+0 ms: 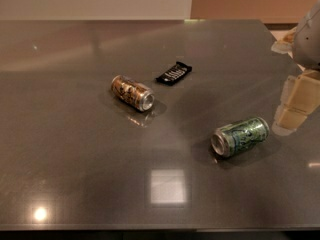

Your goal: Pick orange can

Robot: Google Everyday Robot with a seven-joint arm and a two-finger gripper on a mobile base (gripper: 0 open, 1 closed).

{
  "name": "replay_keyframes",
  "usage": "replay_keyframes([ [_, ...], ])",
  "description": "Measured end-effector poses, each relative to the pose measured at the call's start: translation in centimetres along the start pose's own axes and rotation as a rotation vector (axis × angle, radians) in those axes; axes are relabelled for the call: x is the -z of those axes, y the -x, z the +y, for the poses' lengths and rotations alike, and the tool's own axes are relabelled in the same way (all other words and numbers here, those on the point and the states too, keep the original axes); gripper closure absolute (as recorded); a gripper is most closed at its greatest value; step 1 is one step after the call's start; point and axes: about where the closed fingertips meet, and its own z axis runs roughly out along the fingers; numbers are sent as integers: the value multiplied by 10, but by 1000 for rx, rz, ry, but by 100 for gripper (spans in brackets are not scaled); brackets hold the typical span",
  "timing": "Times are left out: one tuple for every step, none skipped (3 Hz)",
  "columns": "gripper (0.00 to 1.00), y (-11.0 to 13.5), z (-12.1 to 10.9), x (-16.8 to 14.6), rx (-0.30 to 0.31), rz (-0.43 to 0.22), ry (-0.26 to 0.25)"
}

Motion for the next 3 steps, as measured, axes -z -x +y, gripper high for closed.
replay_keyframes([
  [0,1,0,1,2,-1,-2],
  [0,21,-17,-4,27,-21,9],
  [0,49,-40,-19,22,-21,31],
])
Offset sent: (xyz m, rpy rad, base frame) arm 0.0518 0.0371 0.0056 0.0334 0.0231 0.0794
